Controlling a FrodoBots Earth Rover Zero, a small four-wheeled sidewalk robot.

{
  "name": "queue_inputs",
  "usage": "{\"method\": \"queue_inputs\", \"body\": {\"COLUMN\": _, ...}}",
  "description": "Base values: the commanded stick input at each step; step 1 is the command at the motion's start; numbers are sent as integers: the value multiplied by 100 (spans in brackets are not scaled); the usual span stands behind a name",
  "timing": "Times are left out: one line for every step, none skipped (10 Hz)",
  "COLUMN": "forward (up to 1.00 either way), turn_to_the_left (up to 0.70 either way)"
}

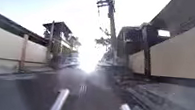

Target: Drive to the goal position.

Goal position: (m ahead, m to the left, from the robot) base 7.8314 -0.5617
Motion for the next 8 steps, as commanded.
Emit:
{"method": "queue_inputs", "body": {"forward": 100, "turn_to_the_left": 0}}
{"method": "queue_inputs", "body": {"forward": 100, "turn_to_the_left": 0}}
{"method": "queue_inputs", "body": {"forward": 90, "turn_to_the_left": 0}}
{"method": "queue_inputs", "body": {"forward": 24, "turn_to_the_left": -10}}
{"method": "queue_inputs", "body": {"forward": 77, "turn_to_the_left": -31}}
{"method": "queue_inputs", "body": {"forward": 100, "turn_to_the_left": -40}}
{"method": "queue_inputs", "body": {"forward": 100, "turn_to_the_left": -40}}
{"method": "queue_inputs", "body": {"forward": 100, "turn_to_the_left": -40}}
